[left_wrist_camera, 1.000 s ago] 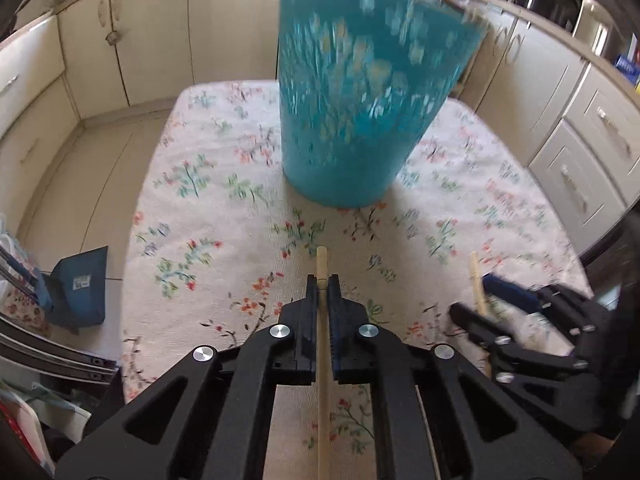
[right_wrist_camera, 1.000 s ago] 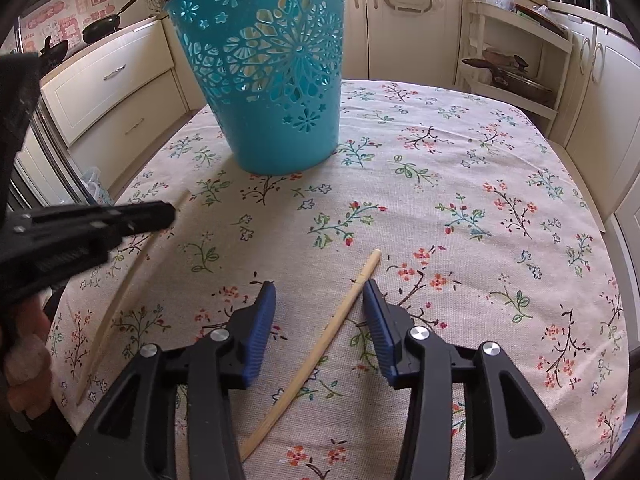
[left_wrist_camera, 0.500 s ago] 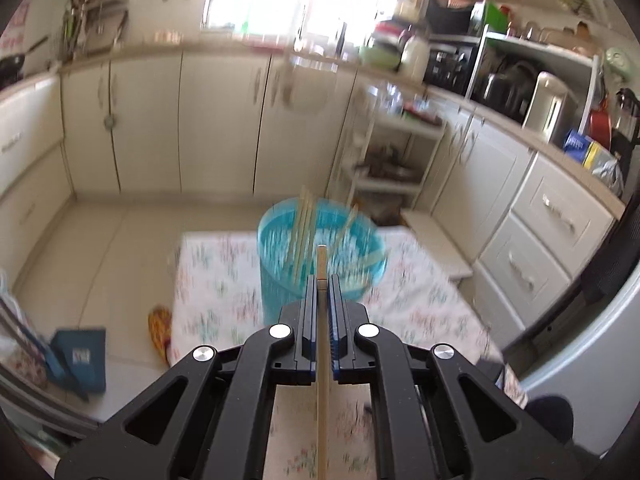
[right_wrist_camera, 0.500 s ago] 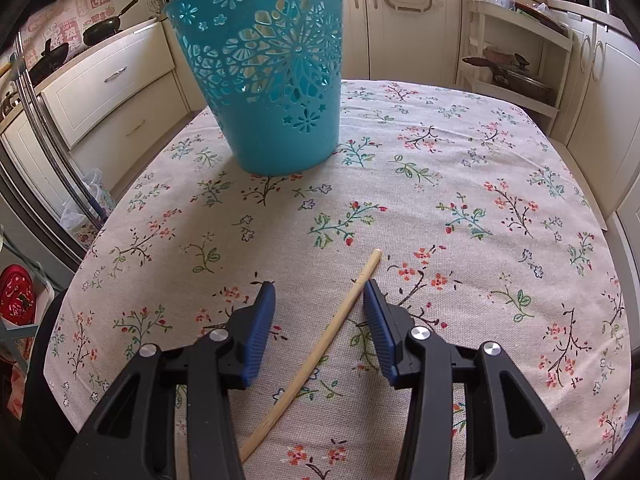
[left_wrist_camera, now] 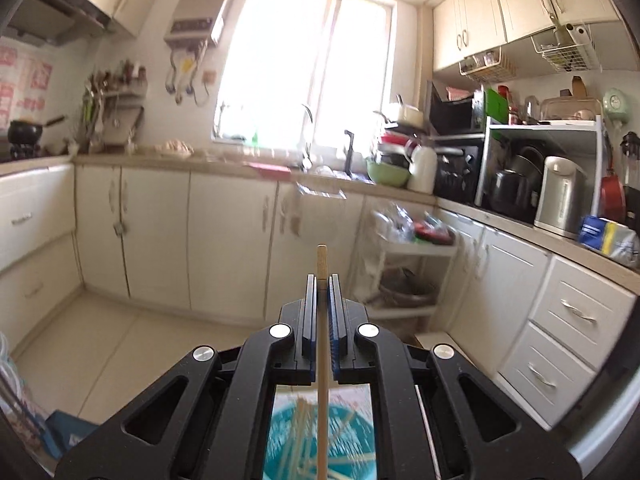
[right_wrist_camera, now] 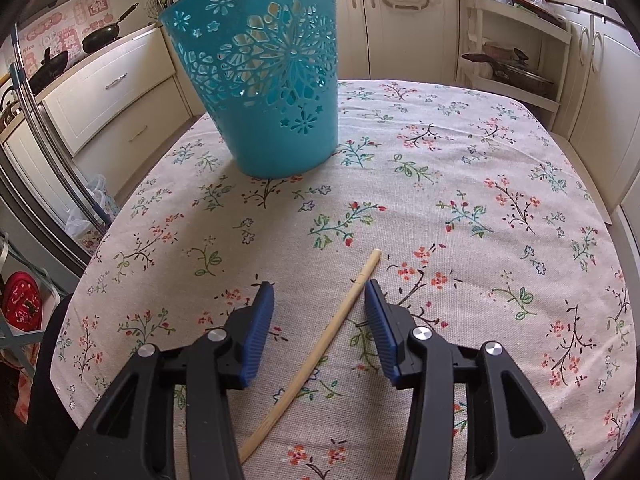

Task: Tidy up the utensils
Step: 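Lift the stick over the teal basket and open the left tool, then withdraw the open left tool from the basket, then close the right tool on the last wooden stick and lift it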

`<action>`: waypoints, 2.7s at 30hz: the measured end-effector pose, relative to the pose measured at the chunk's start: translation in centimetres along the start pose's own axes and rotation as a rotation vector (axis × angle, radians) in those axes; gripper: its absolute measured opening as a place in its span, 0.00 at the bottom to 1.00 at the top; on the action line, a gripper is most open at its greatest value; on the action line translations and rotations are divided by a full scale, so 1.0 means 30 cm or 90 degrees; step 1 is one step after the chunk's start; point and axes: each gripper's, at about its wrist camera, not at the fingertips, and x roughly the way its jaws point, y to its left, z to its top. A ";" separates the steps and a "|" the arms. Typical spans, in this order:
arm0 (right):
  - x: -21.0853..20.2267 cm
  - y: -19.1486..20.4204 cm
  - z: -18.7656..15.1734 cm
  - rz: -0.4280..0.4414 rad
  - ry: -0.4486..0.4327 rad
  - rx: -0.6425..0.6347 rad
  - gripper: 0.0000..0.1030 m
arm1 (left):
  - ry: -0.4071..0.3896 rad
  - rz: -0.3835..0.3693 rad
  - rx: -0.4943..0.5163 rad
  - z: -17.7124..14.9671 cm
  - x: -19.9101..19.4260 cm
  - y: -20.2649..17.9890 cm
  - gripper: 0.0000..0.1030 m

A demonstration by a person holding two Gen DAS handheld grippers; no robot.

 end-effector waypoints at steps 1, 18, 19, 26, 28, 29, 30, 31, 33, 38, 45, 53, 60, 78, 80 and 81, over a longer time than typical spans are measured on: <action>0.000 0.000 0.000 0.002 0.000 0.001 0.45 | -0.010 0.012 0.002 -0.014 0.027 -0.004 0.05; -0.003 -0.007 -0.001 0.007 -0.002 0.007 0.45 | 0.124 0.073 0.028 -0.356 0.201 0.025 0.12; -0.002 -0.008 -0.002 0.007 -0.002 0.007 0.46 | 0.133 0.075 0.029 -0.366 0.194 0.030 0.15; -0.002 -0.008 -0.001 0.007 -0.002 0.006 0.46 | 0.167 0.090 0.035 -0.409 0.126 0.055 0.36; -0.002 -0.008 -0.001 0.007 -0.002 0.007 0.46 | 0.176 0.095 0.038 -0.418 0.109 0.060 0.40; -0.002 -0.007 -0.001 0.007 -0.002 0.006 0.46 | 0.180 0.097 0.038 -0.421 0.101 0.062 0.43; -0.001 -0.007 -0.001 0.007 -0.002 0.007 0.46 | 0.183 0.098 0.038 -0.424 0.094 0.064 0.44; -0.001 -0.007 -0.001 0.007 -0.002 0.007 0.46 | 0.188 0.101 0.038 -0.429 0.085 0.065 0.47; -0.001 -0.007 -0.001 0.007 -0.002 0.007 0.46 | 0.195 0.105 0.042 -0.437 0.072 0.066 0.50; 0.000 -0.007 0.000 0.007 -0.002 0.007 0.46 | 0.200 0.116 0.052 -0.448 0.039 0.066 0.58; 0.000 -0.005 -0.001 0.003 -0.002 0.003 0.48 | 0.202 0.127 0.063 -0.455 -0.018 0.063 0.70; 0.000 0.004 -0.003 -0.009 0.000 -0.008 0.49 | 0.235 0.139 0.060 -0.527 -0.077 0.105 0.80; 0.000 0.005 -0.004 -0.031 0.000 -0.005 0.50 | 0.266 0.151 0.052 -0.603 -0.095 0.152 0.83; -0.039 0.022 -0.040 -0.053 0.039 -0.096 0.11 | 0.420 0.146 0.027 -0.926 0.010 0.242 0.83; -0.042 -0.015 -0.027 -0.070 0.049 -0.079 0.11 | 0.424 0.144 0.028 -0.929 0.011 0.242 0.83; -0.042 -0.036 -0.022 -0.073 0.052 -0.056 0.11 | 0.424 0.144 0.028 -0.928 0.015 0.243 0.84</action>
